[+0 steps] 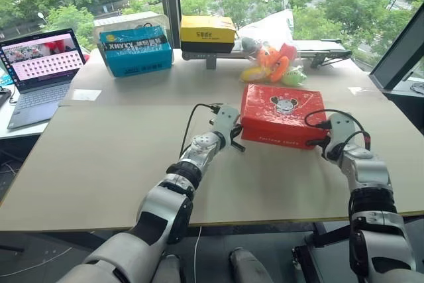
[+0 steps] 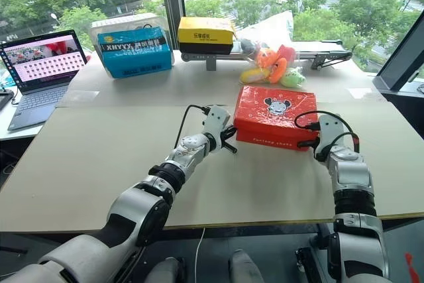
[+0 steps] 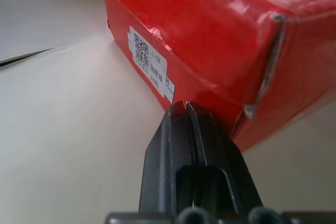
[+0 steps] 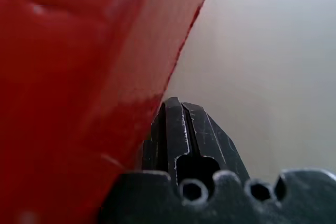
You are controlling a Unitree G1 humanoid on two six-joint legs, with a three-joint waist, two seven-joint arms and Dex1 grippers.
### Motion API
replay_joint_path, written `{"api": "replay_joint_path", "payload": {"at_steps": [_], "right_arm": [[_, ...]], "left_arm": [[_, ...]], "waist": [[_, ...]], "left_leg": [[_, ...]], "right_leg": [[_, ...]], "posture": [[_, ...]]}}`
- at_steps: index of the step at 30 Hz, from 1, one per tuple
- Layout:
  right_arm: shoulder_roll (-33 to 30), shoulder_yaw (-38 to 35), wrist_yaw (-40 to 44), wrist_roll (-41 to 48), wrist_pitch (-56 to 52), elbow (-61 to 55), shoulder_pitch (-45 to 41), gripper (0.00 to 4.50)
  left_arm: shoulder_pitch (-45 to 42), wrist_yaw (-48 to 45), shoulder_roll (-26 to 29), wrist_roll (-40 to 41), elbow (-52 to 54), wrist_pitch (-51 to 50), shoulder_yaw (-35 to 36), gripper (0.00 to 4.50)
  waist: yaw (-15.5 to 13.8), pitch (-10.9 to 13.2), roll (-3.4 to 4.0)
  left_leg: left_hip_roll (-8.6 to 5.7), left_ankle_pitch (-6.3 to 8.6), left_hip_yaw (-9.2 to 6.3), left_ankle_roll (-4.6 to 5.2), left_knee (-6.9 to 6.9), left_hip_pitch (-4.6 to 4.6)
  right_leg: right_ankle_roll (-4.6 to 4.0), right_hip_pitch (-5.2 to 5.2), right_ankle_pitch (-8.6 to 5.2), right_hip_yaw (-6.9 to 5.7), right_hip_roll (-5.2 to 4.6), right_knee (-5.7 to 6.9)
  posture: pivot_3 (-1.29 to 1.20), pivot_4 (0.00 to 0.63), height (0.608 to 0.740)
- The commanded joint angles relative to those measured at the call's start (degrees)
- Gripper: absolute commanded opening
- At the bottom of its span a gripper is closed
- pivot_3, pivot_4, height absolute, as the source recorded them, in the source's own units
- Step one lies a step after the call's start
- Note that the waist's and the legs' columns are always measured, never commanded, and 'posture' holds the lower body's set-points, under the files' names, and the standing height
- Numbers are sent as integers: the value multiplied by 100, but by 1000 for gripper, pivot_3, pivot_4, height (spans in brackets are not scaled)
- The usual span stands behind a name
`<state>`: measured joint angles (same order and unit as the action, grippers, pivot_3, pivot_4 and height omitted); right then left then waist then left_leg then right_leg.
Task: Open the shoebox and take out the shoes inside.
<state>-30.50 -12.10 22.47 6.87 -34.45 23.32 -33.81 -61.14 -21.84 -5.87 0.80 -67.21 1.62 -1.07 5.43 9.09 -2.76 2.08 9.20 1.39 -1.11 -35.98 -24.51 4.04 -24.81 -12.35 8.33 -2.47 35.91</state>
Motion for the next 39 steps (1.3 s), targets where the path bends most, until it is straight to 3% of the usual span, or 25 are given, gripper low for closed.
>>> {"api": "replay_joint_path", "payload": {"at_steps": [1,7,13,16,21,26,32,39], "right_arm": [[296,287,729,653,-384,-1067,-53,0],[585,446,843,710,-786,-1488,-54,0],[877,748,872,693,-1124,-2012,88,0],[1011,896,835,663,-1253,-2265,183,0],[1150,1210,851,661,-1482,-2779,350,0],[1154,1430,983,771,-1844,-3365,534,0],[1117,1704,904,860,-2386,-4145,962,0],[975,1785,861,707,-2326,-4013,1036,0]], "left_arm": [[-234,-303,-251,0,242,165,-94,60],[-39,-515,-28,-19,576,150,-122,60],[622,-853,346,37,1713,-257,-237,60],[1283,-1119,622,112,2857,-747,-362,60],[3012,-1411,1378,409,5748,-2332,-452,60],[3714,-1117,1731,667,7303,-3495,-155,60],[3829,-862,1898,652,7428,-3827,174,60],[3855,-761,1898,680,7389,-3892,263,60]], "waist": [[4,0,0],[13,0,1],[12,-1,3],[14,-1,3],[61,-2,6],[7,-2,6],[1,-2,6],[-4,-2,6]], "left_leg": [[-1,0,0,0,0,-1],[-5,0,-5,0,-1,-2],[-4,0,-7,0,1,-17],[-3,0,-10,0,0,-20],[1,0,-13,0,-1,-21],[7,0,-18,0,-26,-22],[8,0,-26,0,-33,-21],[8,0,-27,0,-33,-20]], "right_leg": [[1,0,0,0,-1,0],[1,-10,0,0,-1,11],[1,-24,0,0,0,15],[1,-26,0,-1,0,16],[-2,-33,1,-7,2,29],[-7,-23,4,-20,3,39],[-8,-16,3,-28,2,36],[-8,-12,3,-30,2,31]], "posture": [[0,150,716],[0,150,716],[0,150,716],[0,150,716],[0,150,716],[0,150,716],[0,150,716],[0,150,716]]}}
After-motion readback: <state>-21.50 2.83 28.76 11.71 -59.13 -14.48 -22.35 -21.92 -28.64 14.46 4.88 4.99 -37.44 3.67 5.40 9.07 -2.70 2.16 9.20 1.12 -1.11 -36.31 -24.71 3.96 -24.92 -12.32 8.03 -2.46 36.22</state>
